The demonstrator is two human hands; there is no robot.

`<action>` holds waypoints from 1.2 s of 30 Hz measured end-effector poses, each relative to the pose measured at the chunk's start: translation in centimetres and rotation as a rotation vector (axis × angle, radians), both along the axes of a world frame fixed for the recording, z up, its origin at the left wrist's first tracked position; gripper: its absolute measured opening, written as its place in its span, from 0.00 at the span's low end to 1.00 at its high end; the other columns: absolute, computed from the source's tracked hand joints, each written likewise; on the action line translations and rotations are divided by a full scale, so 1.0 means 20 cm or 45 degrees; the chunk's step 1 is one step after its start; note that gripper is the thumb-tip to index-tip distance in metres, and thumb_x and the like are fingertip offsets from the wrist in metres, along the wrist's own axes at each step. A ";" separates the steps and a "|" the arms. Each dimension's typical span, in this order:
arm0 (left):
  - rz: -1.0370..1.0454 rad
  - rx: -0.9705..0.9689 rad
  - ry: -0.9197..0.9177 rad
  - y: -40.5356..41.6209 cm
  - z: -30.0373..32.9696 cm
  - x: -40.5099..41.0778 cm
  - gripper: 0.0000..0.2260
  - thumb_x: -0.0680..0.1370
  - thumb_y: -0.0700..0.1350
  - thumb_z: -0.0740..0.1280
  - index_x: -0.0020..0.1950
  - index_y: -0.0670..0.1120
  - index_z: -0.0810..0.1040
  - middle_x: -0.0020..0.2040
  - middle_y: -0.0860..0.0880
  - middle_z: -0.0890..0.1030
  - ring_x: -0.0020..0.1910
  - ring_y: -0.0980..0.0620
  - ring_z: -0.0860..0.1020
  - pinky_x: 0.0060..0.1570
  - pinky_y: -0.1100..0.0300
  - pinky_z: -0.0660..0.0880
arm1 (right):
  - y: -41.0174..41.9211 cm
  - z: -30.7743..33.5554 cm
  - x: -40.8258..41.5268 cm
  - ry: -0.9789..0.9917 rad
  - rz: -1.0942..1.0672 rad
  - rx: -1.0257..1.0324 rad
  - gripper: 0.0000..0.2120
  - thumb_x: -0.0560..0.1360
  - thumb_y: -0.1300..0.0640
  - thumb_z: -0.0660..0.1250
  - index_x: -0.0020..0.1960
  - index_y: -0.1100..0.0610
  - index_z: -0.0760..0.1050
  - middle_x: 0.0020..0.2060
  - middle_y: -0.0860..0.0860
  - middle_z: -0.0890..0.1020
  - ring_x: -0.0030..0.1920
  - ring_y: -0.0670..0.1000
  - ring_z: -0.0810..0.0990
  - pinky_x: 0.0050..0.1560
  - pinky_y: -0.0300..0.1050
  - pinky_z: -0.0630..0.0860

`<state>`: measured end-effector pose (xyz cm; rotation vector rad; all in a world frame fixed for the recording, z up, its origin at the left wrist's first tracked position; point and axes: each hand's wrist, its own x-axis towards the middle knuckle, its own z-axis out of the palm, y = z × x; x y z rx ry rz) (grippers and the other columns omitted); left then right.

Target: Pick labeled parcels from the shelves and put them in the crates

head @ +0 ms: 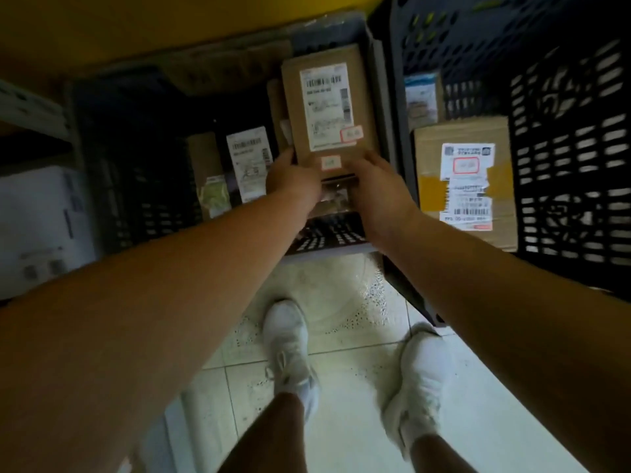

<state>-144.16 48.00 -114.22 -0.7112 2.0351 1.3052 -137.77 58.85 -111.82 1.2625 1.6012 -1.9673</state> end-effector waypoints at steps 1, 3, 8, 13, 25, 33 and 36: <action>-0.079 -0.112 0.054 -0.01 0.03 -0.01 0.15 0.83 0.49 0.71 0.70 0.55 0.82 0.66 0.48 0.83 0.62 0.44 0.83 0.64 0.47 0.82 | 0.01 0.01 0.00 0.004 -0.045 -0.052 0.21 0.79 0.55 0.67 0.71 0.52 0.78 0.58 0.50 0.87 0.56 0.49 0.87 0.55 0.47 0.84; -0.131 -0.244 0.108 -0.05 0.11 -0.02 0.18 0.81 0.54 0.73 0.71 0.57 0.80 0.69 0.46 0.79 0.61 0.42 0.81 0.62 0.45 0.82 | 0.00 0.09 0.01 -0.012 -0.157 -0.204 0.20 0.80 0.58 0.66 0.71 0.54 0.78 0.58 0.54 0.87 0.56 0.53 0.87 0.50 0.47 0.84; 0.295 0.016 -0.075 -0.25 0.60 0.17 0.07 0.83 0.52 0.70 0.59 0.51 0.82 0.51 0.43 0.84 0.48 0.42 0.84 0.46 0.47 0.85 | -0.12 0.57 0.15 -0.050 -0.010 -0.260 0.11 0.84 0.59 0.62 0.65 0.55 0.77 0.41 0.46 0.82 0.38 0.41 0.81 0.35 0.33 0.75; 0.711 0.197 -0.011 -0.54 1.64 0.65 0.11 0.85 0.38 0.67 0.44 0.43 0.82 0.34 0.44 0.81 0.33 0.46 0.77 0.29 0.61 0.75 | -0.40 1.42 0.36 -0.165 0.169 -0.274 0.09 0.85 0.62 0.64 0.54 0.52 0.82 0.38 0.50 0.84 0.43 0.52 0.79 0.45 0.46 0.74; 1.723 -0.009 0.291 -0.97 3.43 3.01 0.08 0.85 0.44 0.68 0.54 0.41 0.84 0.38 0.45 0.84 0.31 0.49 0.81 0.32 0.59 0.77 | -0.87 3.03 1.67 -0.201 1.435 -0.374 0.10 0.86 0.61 0.61 0.58 0.60 0.80 0.51 0.61 0.84 0.49 0.60 0.82 0.49 0.50 0.77; 2.431 0.075 0.240 -0.72 3.35 4.71 0.09 0.83 0.44 0.70 0.51 0.39 0.84 0.35 0.44 0.83 0.31 0.45 0.80 0.33 0.56 0.74 | -1.13 3.09 2.70 -0.568 1.856 0.016 0.14 0.85 0.59 0.64 0.69 0.63 0.74 0.54 0.60 0.80 0.47 0.63 0.77 0.49 0.58 0.74; 2.600 0.118 0.183 -0.66 3.27 5.25 0.08 0.83 0.42 0.70 0.50 0.36 0.83 0.35 0.42 0.82 0.29 0.45 0.78 0.32 0.57 0.72 | -1.23 3.05 3.14 -0.518 1.831 0.121 0.18 0.87 0.62 0.60 0.74 0.68 0.69 0.61 0.63 0.75 0.44 0.63 0.71 0.54 0.65 0.67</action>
